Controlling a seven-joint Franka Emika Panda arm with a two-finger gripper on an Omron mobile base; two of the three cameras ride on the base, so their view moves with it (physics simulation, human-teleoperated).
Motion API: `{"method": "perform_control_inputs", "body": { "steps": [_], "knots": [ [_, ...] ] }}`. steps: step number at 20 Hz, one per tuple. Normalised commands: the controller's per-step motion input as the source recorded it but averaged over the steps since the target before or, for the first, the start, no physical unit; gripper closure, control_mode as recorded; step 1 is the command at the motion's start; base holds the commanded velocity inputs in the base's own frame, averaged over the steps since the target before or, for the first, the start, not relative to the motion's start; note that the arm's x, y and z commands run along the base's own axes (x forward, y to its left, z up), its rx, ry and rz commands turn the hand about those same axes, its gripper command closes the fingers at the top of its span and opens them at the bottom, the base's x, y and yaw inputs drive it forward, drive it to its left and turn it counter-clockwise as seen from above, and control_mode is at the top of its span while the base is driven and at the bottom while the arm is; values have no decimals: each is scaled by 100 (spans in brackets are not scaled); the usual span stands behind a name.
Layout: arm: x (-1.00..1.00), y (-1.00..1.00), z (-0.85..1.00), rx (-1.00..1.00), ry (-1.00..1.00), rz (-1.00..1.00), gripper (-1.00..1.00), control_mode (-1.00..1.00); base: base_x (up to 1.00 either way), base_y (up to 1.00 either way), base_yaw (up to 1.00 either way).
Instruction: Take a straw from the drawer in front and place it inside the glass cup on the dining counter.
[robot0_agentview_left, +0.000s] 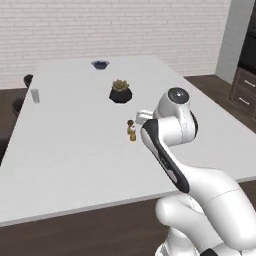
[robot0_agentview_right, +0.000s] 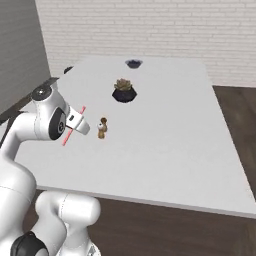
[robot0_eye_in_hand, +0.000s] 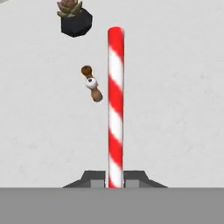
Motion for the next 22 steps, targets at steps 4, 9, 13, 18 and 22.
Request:
{"method": "perform_control_inputs", "body": {
  "steps": [4,9,13,18,22],
  "knots": [
    [0,0,0,0,0,0,100,100,-8,100,0],
    [0,0,0,0,0,0,100,100,-4,100,0],
    [0,0,0,0,0,0,100,100,0,100,0],
    [0,0,0,0,0,0,100,100,0,100,-8],
    [0,0,0,0,0,0,100,100,7,100,-19]
  ]
}}
